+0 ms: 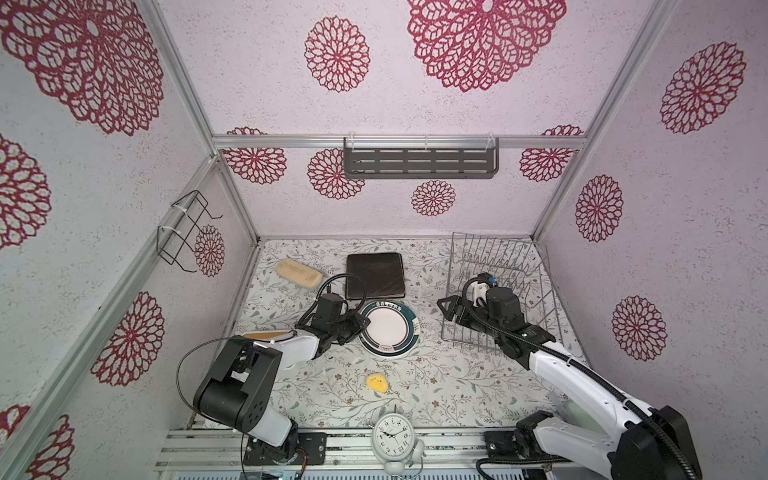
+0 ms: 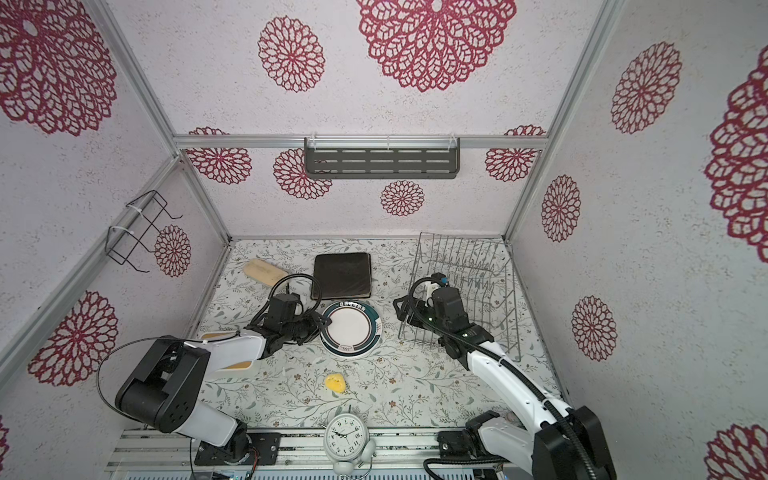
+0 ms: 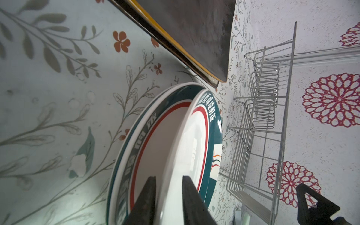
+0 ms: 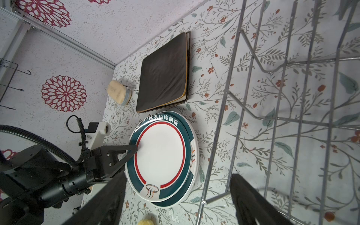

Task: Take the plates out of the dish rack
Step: 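Lower the plate onto the plate stack and open the left gripper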

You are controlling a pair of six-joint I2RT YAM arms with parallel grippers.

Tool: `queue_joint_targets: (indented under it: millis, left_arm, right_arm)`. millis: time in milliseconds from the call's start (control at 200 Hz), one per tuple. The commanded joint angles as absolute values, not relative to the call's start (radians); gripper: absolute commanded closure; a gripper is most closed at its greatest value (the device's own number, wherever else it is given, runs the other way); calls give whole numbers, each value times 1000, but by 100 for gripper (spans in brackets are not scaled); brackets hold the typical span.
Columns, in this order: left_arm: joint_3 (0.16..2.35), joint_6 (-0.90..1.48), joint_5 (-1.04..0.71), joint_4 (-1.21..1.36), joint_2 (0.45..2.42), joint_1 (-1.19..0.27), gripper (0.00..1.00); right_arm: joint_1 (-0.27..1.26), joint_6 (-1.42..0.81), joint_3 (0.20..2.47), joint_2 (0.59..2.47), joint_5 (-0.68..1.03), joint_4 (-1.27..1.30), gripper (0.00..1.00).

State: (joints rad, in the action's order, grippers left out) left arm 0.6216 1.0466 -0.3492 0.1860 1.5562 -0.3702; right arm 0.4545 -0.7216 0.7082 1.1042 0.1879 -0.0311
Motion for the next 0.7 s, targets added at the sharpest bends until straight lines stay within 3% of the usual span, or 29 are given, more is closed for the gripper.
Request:
queue_joint_targets:
  millis: [0,325,696]
  left_arm:
    - [642,1016,-342,159,1539,-361,68]
    - [722,932,-269,-25,1522,-365,54]
    - [768,899,-263,-90,1531,-376,44]
  right_arm:
    - [457,-699,739,1098,175,-31,14]
    - [459,-689,753,1107,176,-40,14]
    - [459,-683,745,1094,166,-52,13]
